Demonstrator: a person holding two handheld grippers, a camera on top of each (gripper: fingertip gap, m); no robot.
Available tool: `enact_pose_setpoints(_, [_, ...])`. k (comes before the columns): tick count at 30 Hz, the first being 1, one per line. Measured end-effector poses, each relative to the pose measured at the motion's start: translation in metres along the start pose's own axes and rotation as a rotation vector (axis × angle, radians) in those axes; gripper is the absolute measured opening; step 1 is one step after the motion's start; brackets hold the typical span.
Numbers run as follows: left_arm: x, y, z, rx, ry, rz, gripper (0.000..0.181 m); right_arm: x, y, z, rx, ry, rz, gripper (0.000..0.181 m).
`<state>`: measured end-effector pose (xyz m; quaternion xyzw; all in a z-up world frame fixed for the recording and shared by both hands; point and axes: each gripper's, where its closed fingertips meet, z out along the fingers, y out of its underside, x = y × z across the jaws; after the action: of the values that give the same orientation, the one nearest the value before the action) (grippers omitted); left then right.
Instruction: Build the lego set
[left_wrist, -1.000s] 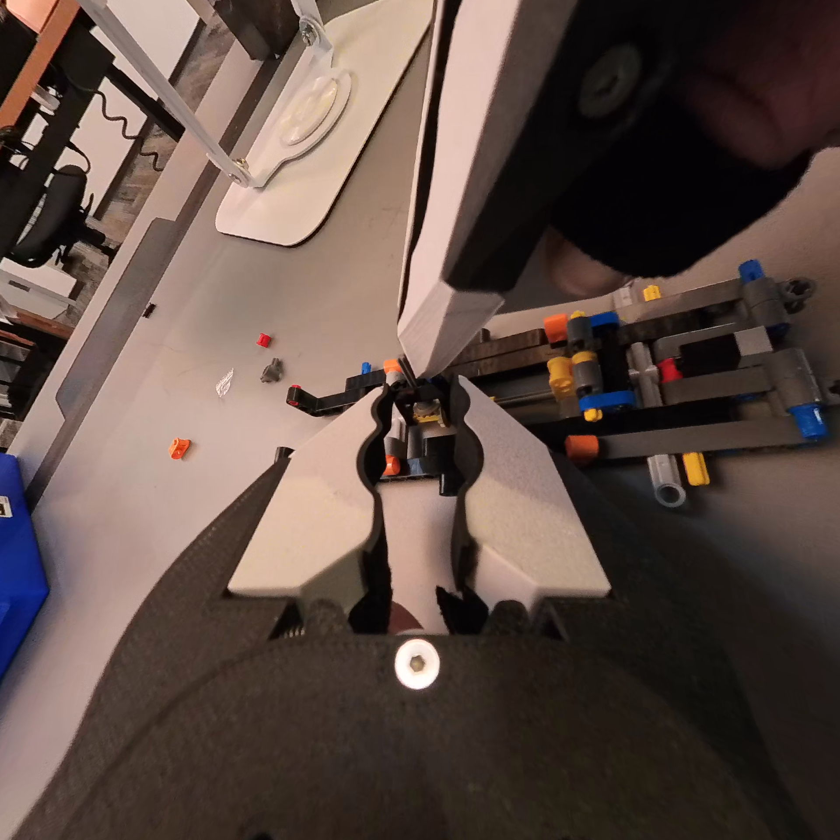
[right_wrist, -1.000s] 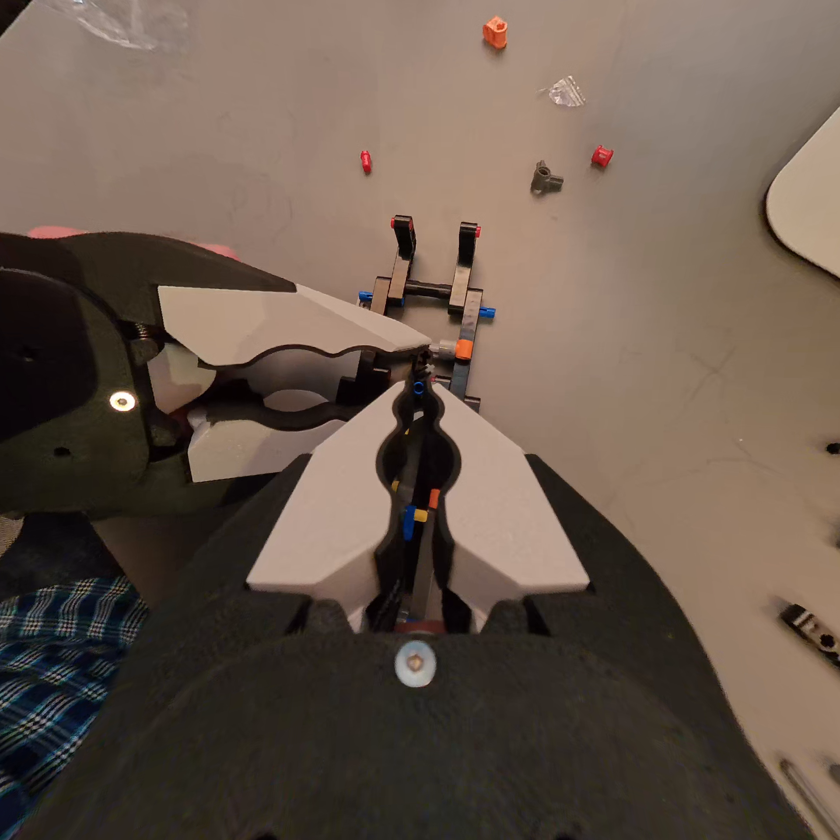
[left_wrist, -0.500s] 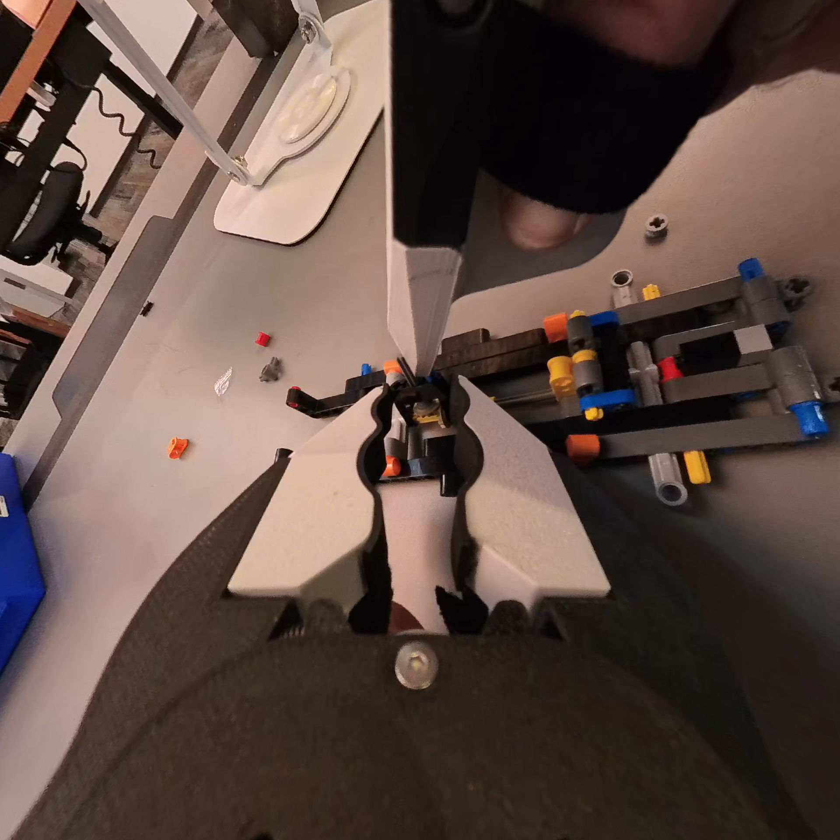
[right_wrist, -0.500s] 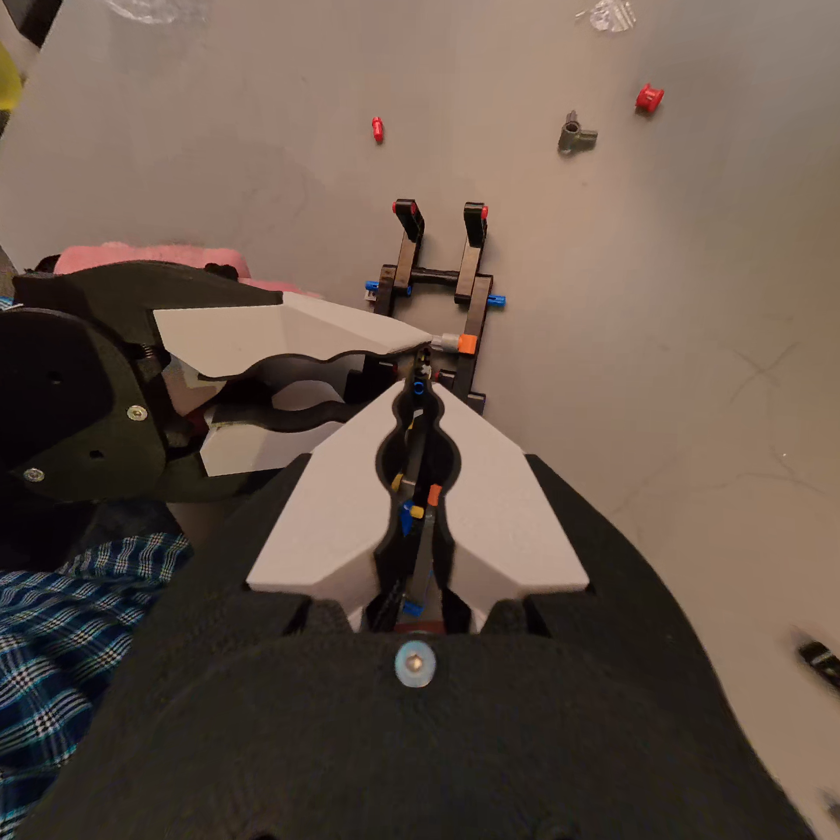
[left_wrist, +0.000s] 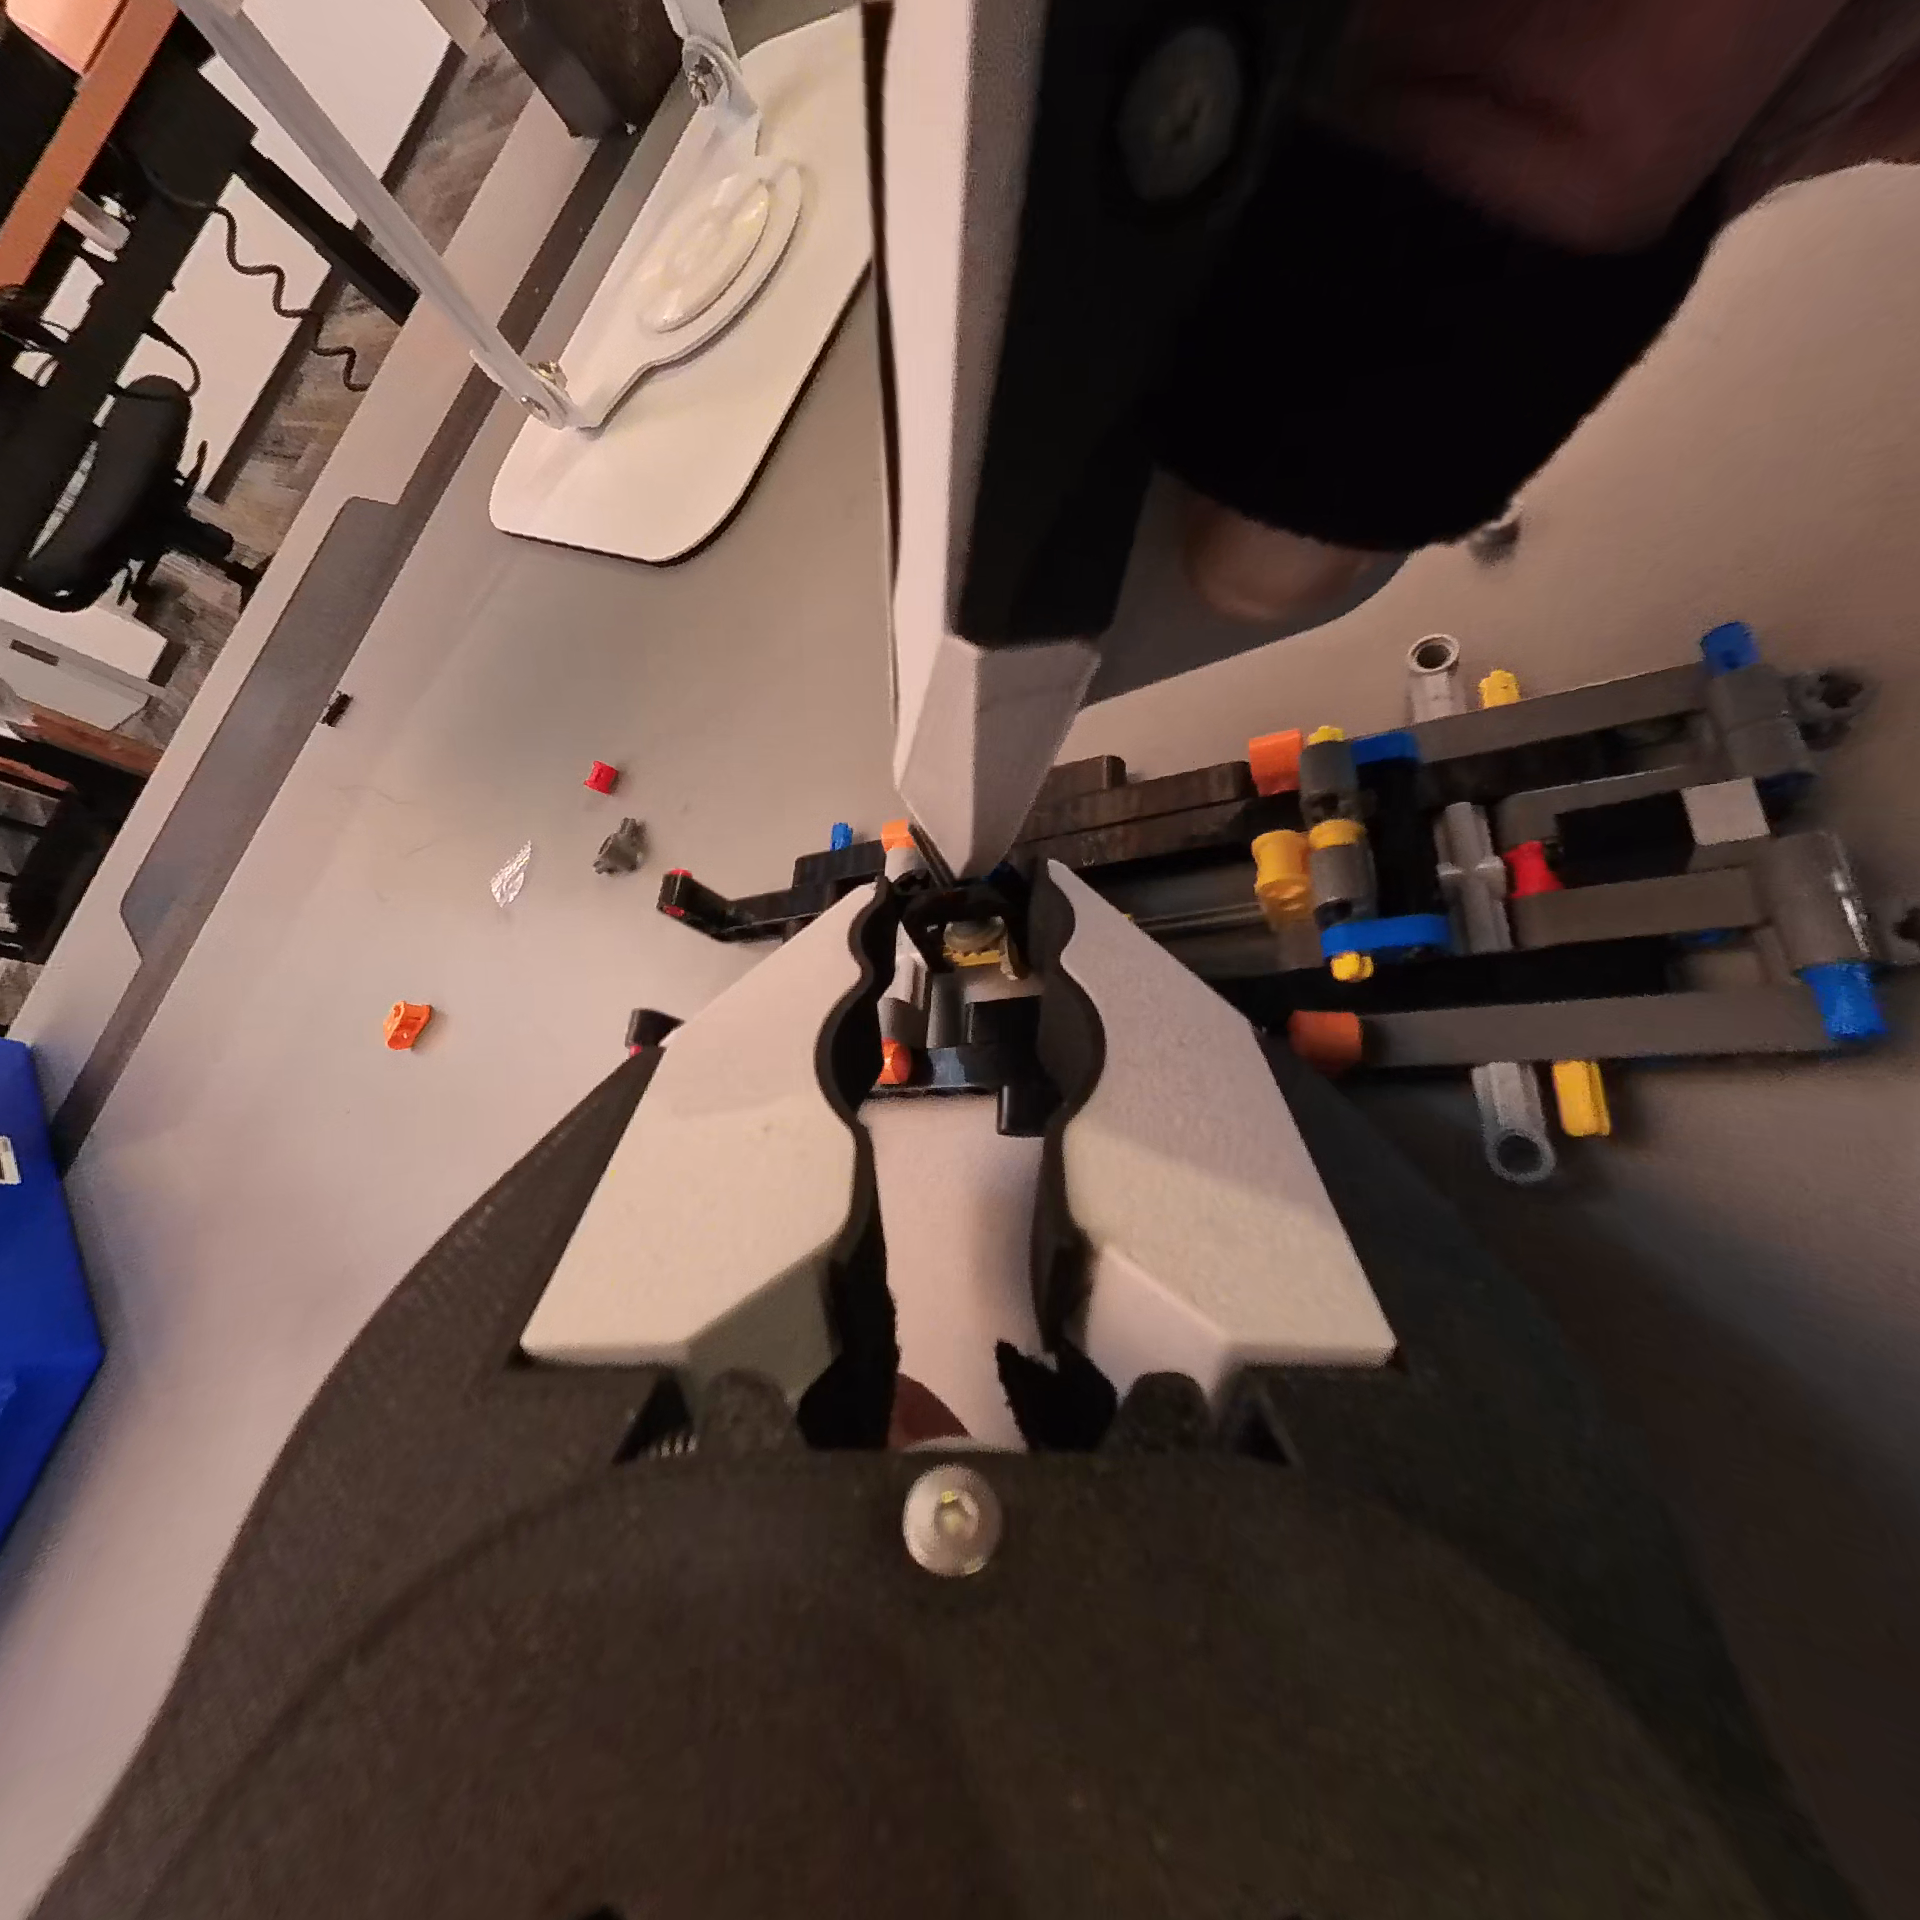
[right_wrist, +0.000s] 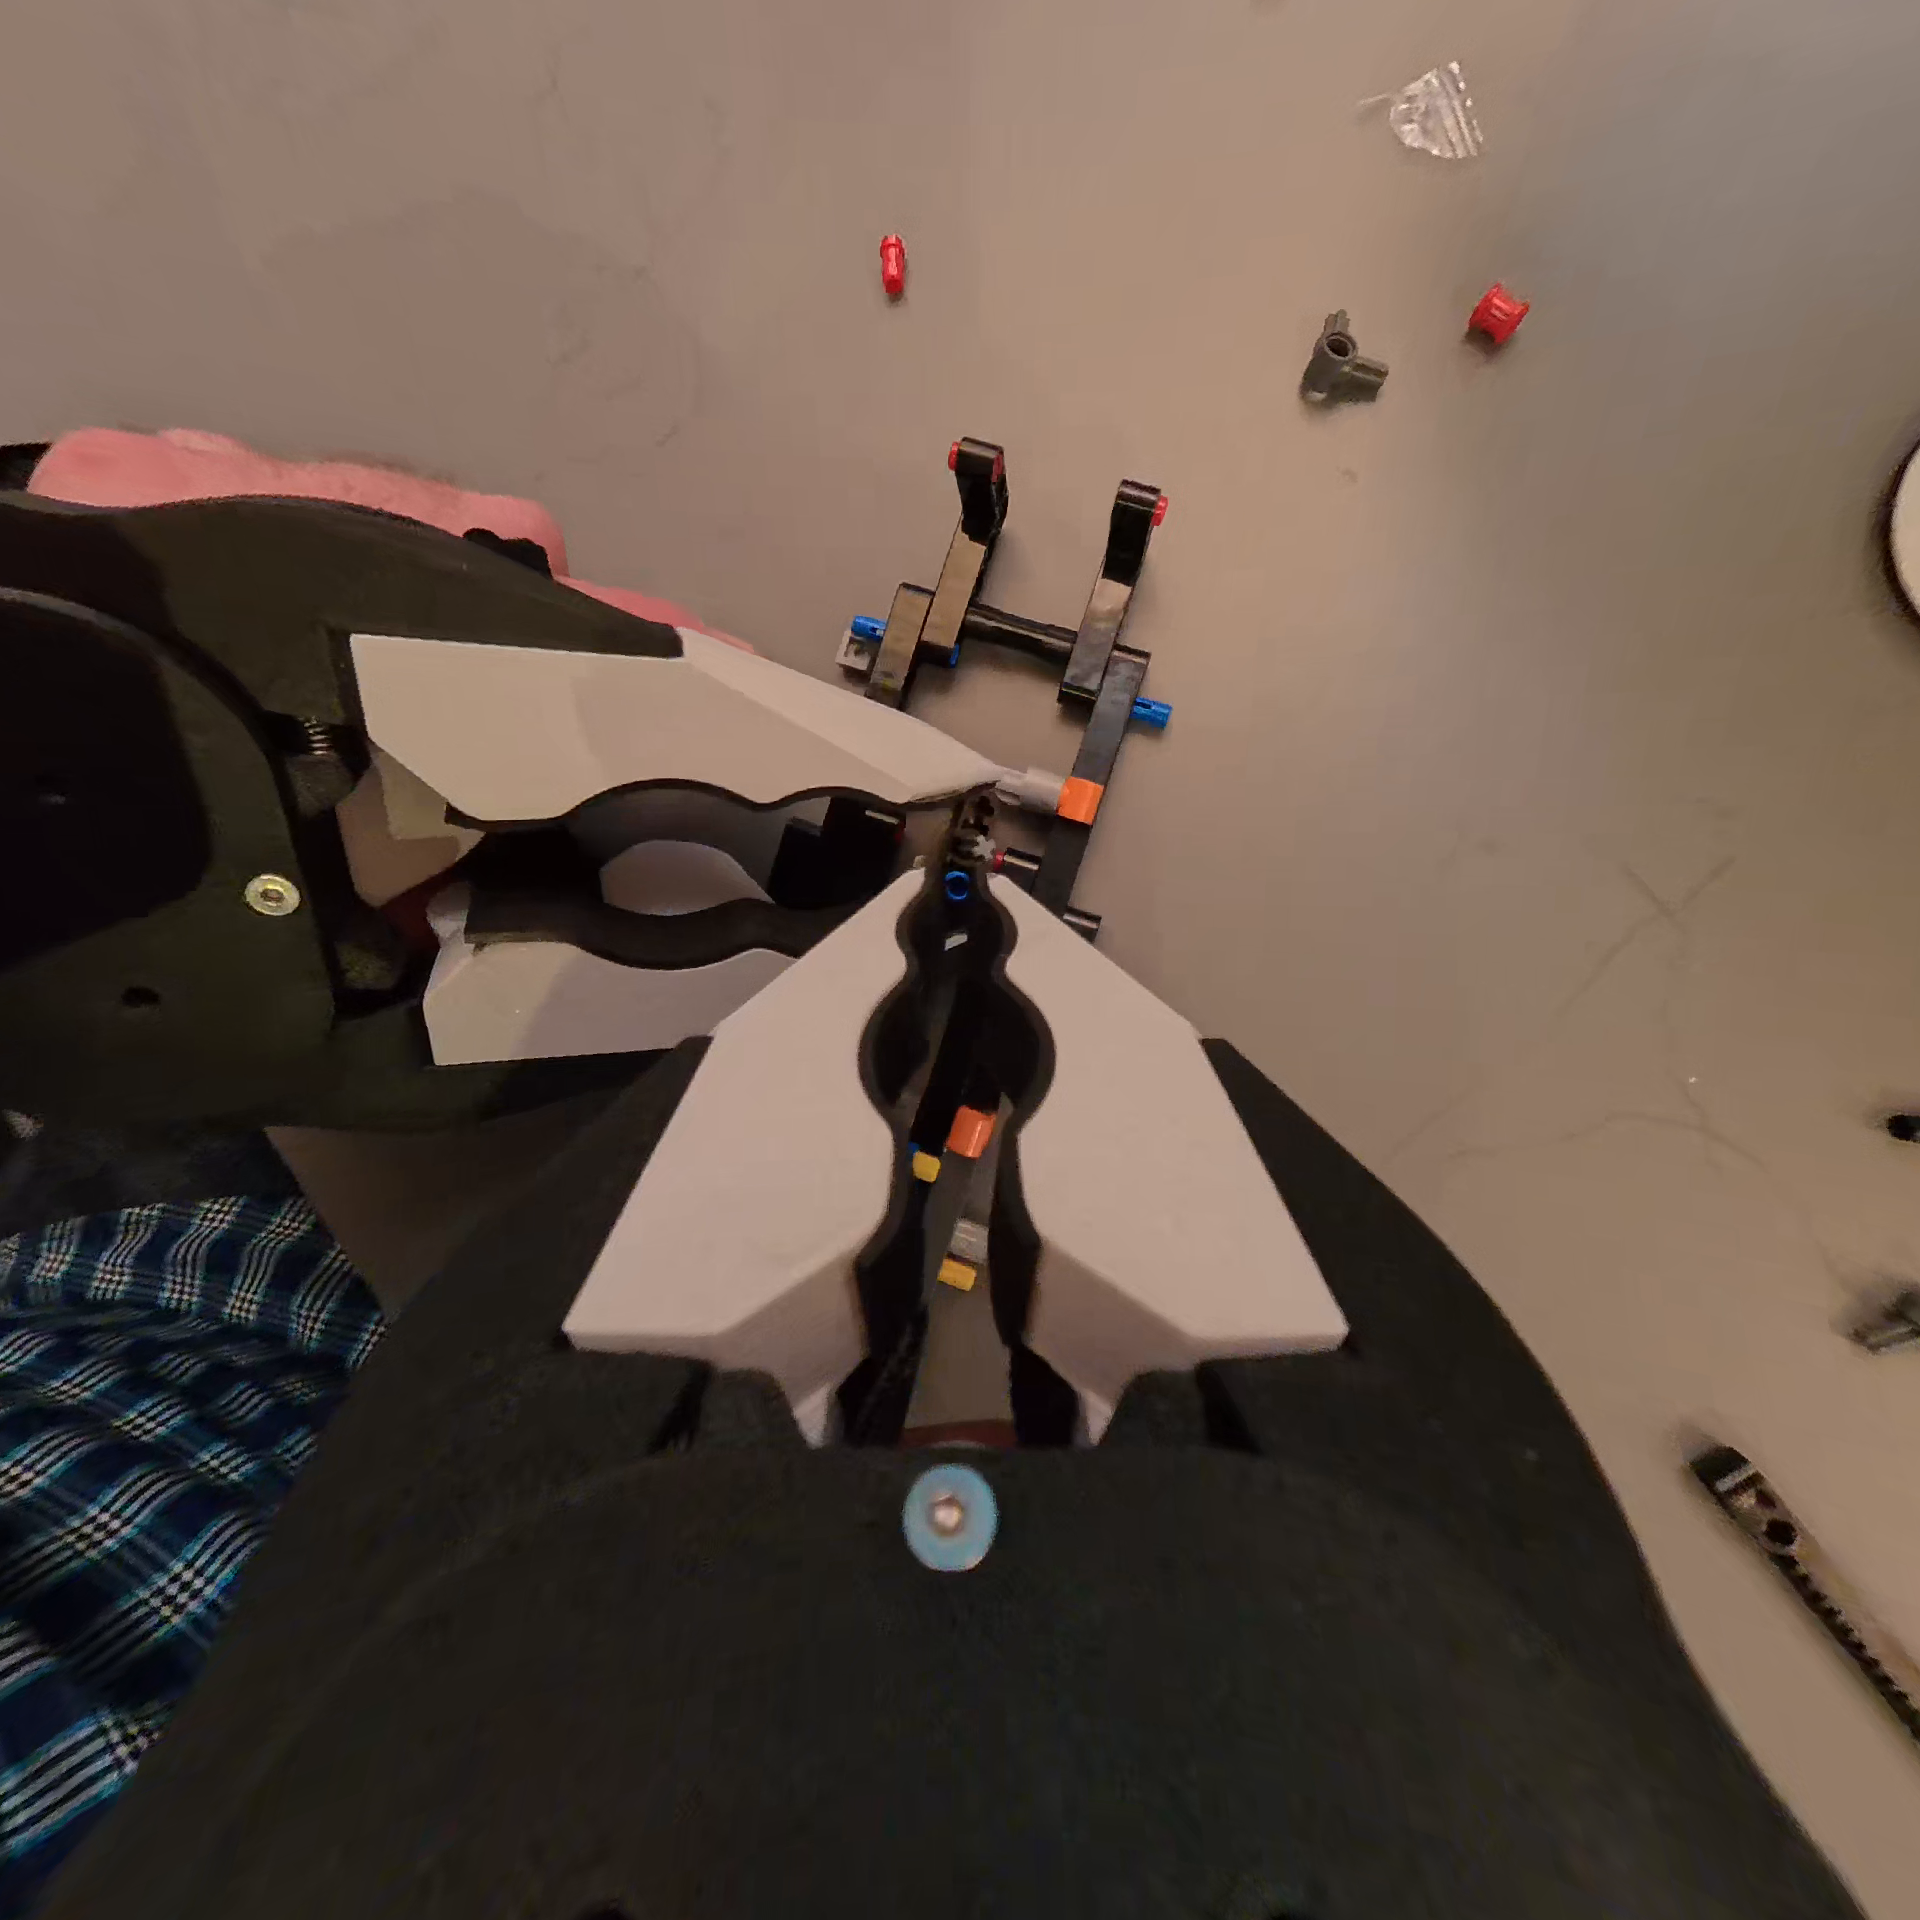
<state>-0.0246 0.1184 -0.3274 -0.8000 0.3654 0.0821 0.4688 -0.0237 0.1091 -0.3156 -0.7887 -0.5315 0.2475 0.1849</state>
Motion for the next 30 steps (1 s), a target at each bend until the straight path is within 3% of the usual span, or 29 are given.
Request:
enact_pose_setpoints(9, [-0.001,0.0,0.0,-0.002,-0.001,-0.007,0.023,0.0,0.002,0.004,-0.077,-0.08,0.012,0.001])
enact_pose_setpoints(15, [-0.002,0.001,0.001,-0.001,0.006,-0.015,0.023,0.0,-0.001,0.004,-0.043,-0.089,0.018,0.002])
enact_pose_setpoints(17, [-0.001,0.0,0.001,0.005,0.01,-0.007,0.023,-0.004,-0.004,0.0,-0.018,-0.131,0.05,0.019])
enact_pose_setpoints(22, [0.0,-0.002,0.0,0.02,0.025,-0.017,0.024,0.004,-0.006,-0.011,0.016,-0.139,0.008,0.008])
enact_pose_setpoints(30, [-0.003,-0.007,-0.004,0.061,0.032,-0.043,0.028,0.009,0.001,-0.023,0.065,-0.152,-0.013,0.007])
